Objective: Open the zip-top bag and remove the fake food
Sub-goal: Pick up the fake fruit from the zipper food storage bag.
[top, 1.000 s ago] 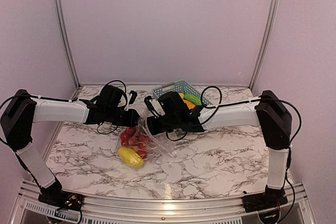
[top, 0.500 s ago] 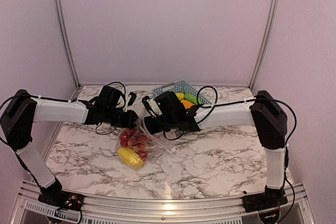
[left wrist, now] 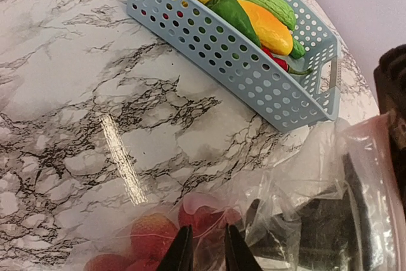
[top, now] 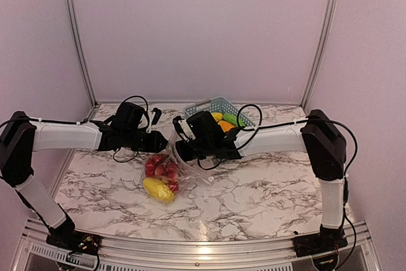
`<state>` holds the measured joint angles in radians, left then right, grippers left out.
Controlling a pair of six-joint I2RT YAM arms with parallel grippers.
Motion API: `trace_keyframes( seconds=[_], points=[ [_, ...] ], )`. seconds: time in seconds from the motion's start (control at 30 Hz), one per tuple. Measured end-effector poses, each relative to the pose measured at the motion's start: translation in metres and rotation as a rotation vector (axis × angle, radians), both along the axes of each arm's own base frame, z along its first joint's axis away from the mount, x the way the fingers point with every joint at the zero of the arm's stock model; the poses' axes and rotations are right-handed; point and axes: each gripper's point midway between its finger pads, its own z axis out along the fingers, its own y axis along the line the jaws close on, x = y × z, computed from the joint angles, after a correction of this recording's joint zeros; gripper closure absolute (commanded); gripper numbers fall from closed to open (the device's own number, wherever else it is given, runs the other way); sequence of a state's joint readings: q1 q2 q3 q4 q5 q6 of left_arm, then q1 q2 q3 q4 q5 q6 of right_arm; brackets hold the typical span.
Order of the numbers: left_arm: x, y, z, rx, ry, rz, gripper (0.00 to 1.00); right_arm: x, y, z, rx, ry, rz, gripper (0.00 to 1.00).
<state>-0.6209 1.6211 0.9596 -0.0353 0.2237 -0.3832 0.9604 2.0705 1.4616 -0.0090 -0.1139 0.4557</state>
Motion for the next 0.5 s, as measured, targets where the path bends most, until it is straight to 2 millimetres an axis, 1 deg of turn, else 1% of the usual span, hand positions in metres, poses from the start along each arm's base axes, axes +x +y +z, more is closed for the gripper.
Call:
trace_keyframes(
  seconds=[0.17,0.23,0.3,0.5],
  points=[
    [0.002,0.015,0.033,-0.006,-0.089,0.064,0.74,0.001,0.000,0.000,-0.001,-0.003,-0.003,1.00],
    [-0.001,0.022,0.039,-0.003,-0.110,0.082,0.72,0.001,0.000,0.000,-0.001,-0.003,-0.002,1.00],
    [-0.006,0.028,0.036,0.008,-0.110,0.091,0.70,0.000,0.000,0.000,0.000,-0.003,0.001,1.00],
    [-0.032,0.048,0.003,0.058,-0.051,0.094,0.65,-0.005,0.003,0.009,0.031,-0.017,0.040,1.00]
  ],
)
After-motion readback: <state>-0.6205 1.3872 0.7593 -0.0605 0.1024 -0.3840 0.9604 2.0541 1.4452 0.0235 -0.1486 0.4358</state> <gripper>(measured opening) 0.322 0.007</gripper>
